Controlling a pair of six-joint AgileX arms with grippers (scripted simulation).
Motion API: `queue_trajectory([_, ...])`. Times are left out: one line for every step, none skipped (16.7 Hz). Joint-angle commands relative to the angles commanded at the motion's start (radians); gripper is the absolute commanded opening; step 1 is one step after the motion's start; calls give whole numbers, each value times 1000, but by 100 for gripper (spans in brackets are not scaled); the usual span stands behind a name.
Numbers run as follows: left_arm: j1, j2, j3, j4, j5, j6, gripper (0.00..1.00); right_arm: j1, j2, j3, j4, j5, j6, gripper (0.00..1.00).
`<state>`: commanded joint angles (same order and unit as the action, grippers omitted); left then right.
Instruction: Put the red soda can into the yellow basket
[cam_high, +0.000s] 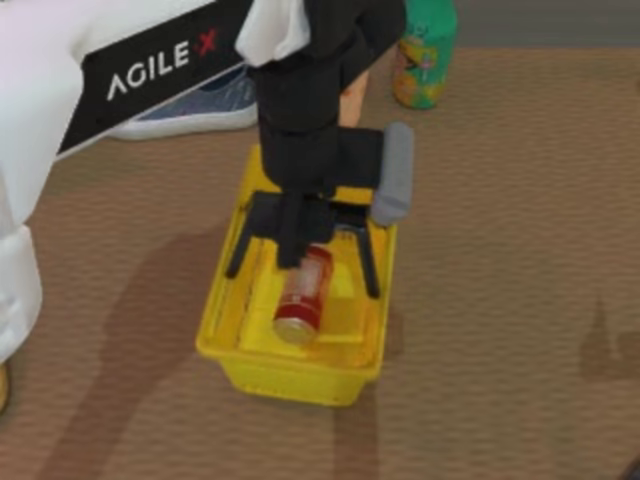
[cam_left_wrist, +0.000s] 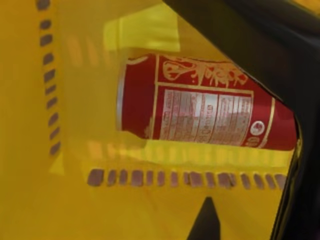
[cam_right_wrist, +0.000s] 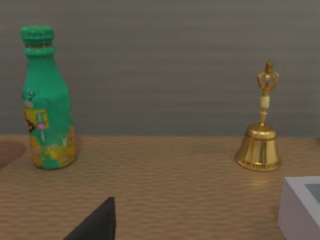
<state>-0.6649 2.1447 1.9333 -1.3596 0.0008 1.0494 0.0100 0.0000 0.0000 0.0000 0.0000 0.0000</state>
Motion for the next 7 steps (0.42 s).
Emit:
queue_trajectory([7,-4,20,-22,-1,4,0,0,0,0,0,0,0,100])
queue_trajectory([17,-8,43,-50,-1,9,0,0,0,0,0,0,0,100])
queue_trajectory([27,-13,68,-82,0,15,0,0,0,0,0,0,0,100])
queue_trajectory([36,-19,93,-114,0,22,0,0,0,0,0,0,0,100])
queue_trajectory([45,-24,114,-141,1,27,0,0,0,0,0,0,0,100])
queue_trajectory([51,-27,128,-158,1,31,0,0,0,0,0,0,0,100])
queue_trajectory([53,-29,133,-163,2,32,0,0,0,0,0,0,0,100])
